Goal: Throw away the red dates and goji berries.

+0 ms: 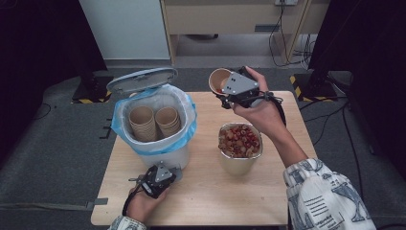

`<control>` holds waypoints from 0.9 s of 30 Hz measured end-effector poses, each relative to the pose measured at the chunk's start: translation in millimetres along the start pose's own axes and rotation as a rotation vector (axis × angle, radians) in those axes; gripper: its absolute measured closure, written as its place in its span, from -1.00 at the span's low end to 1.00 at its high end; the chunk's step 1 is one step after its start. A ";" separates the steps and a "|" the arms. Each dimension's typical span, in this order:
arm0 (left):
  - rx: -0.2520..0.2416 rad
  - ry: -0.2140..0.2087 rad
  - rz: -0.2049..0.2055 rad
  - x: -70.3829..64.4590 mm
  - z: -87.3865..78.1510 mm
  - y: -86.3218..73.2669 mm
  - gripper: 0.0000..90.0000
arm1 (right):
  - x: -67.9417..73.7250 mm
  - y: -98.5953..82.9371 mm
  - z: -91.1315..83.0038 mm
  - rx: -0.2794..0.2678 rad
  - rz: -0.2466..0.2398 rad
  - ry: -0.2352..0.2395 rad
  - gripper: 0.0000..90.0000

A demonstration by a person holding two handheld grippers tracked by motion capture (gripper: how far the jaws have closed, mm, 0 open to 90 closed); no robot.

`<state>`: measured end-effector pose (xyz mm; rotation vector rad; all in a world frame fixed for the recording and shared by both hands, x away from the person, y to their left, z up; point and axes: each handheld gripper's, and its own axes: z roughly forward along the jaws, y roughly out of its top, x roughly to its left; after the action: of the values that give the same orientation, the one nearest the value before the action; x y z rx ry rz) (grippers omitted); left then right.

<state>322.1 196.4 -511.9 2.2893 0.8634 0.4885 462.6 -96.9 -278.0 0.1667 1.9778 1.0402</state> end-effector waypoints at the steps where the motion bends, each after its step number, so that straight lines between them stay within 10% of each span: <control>1: 0.000 0.000 0.000 0.0 0.0 0.0 1.00 | 0.0 0.1 0.8 -0.004 0.012 0.004 -0.35; 27: 0.000 0.000 0.001 0.0 0.0 0.0 1.00 | -0.4 4.8 11.1 -0.078 0.234 0.093 -0.36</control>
<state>322.1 196.4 -511.9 2.2898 0.8621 0.4884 469.9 -87.3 -277.3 0.3183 2.0314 1.2940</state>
